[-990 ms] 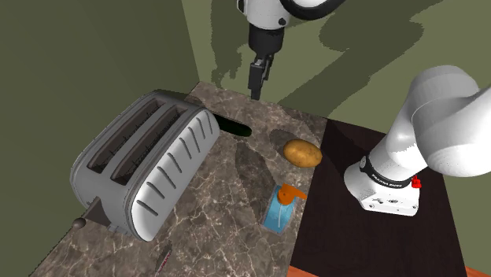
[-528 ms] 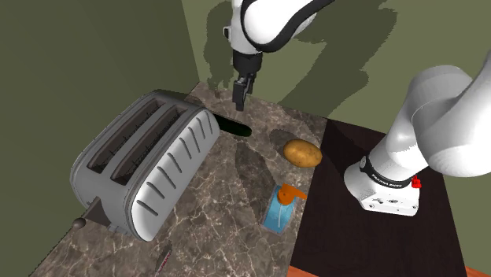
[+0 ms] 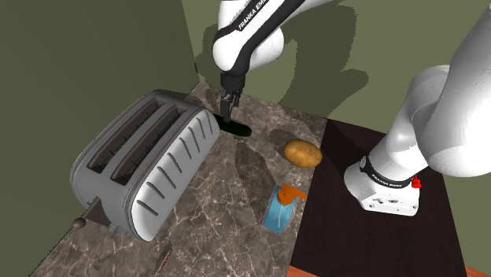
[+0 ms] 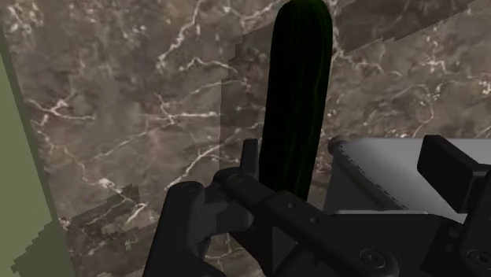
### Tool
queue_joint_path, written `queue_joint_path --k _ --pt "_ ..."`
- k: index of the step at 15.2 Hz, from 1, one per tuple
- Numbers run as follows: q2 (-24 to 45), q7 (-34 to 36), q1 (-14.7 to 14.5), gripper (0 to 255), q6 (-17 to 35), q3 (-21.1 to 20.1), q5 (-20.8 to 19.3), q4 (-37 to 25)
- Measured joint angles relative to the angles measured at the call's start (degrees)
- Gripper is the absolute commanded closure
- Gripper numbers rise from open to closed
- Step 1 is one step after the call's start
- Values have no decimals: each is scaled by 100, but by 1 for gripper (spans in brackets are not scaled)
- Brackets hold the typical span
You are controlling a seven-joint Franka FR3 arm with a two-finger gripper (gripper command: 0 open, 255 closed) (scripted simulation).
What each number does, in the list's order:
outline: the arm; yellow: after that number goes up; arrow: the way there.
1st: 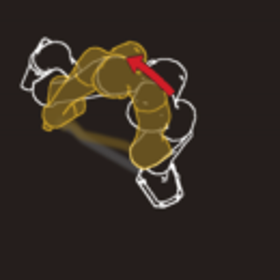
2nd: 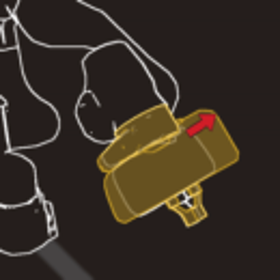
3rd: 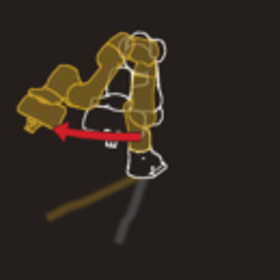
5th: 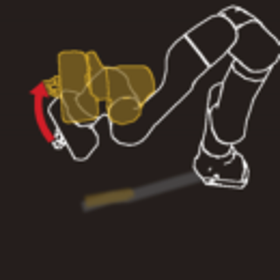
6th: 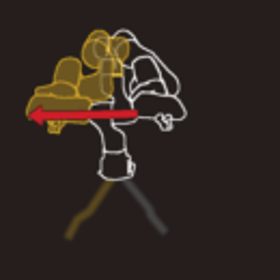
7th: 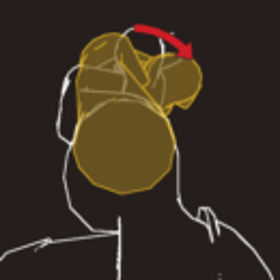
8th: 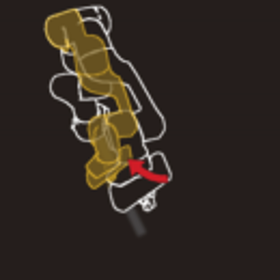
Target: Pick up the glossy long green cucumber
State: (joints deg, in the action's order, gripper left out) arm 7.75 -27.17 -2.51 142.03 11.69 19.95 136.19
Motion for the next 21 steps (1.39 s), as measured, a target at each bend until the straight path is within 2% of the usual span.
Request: queue_joint_path --k 3,6,11,12,21 --pt "693 -393 108 0 182 -113 441 -423" --pt "806 -607 180 0 -11 -133 610 -562" --pt "1268 -845 220 0 459 -219 896 -611" --pt "1304 -865 221 255 507 -224 914 -614" --pt "1374 -872 210 255 588 -249 938 -616"
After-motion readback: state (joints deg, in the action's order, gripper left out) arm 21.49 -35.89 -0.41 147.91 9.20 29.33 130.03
